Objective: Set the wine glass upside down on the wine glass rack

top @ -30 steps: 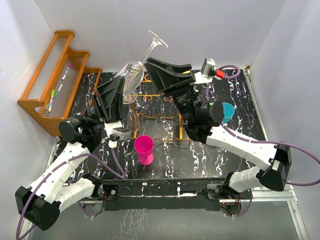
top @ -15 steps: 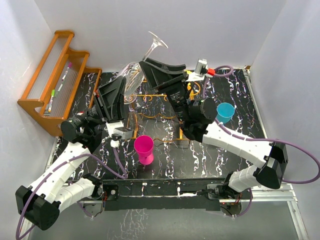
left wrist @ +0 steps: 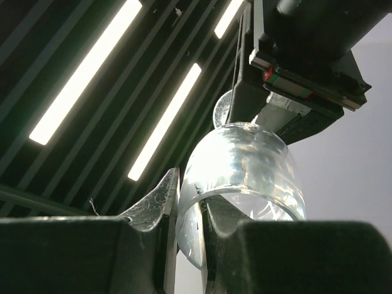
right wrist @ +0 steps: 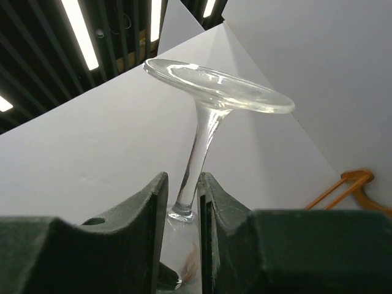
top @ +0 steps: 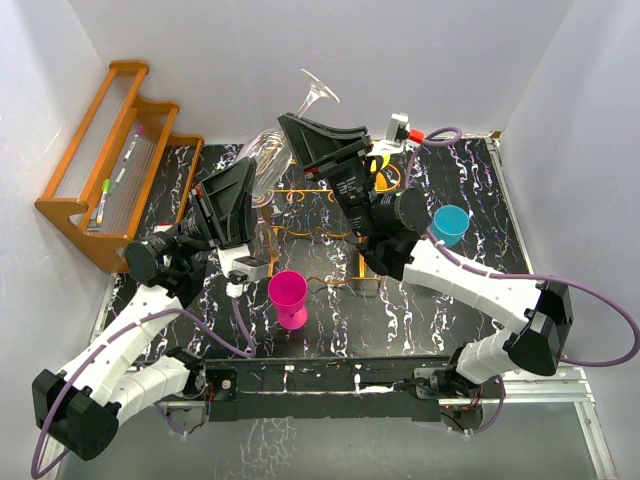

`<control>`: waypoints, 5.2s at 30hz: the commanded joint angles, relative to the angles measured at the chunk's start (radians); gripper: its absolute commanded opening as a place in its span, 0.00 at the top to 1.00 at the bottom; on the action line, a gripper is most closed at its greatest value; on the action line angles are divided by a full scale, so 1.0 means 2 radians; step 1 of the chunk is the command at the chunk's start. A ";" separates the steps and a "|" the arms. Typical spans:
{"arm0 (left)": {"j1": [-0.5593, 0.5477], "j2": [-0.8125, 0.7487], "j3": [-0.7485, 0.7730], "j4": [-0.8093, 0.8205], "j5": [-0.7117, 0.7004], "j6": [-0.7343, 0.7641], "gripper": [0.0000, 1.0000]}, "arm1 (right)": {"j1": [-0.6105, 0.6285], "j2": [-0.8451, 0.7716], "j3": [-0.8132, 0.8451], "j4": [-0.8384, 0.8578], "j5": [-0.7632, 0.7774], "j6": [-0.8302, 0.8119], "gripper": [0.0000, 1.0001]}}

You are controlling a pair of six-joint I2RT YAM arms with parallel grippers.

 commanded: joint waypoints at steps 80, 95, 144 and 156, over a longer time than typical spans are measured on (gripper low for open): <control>0.138 0.091 0.500 -1.133 -0.265 -0.474 0.03 | -0.066 -0.292 -0.246 -0.420 0.125 -0.209 0.91; 0.137 0.106 0.561 -1.272 -0.113 -0.421 0.03 | -0.066 -0.311 -0.274 -0.409 0.114 -0.196 0.58; -0.152 0.196 0.369 -1.169 -0.186 -0.440 0.50 | -0.066 -0.538 -0.234 -0.692 0.146 -0.059 0.03; -0.153 0.236 0.312 -1.105 -0.216 -0.441 0.48 | -0.066 -0.583 -0.237 -0.696 0.171 -0.099 0.02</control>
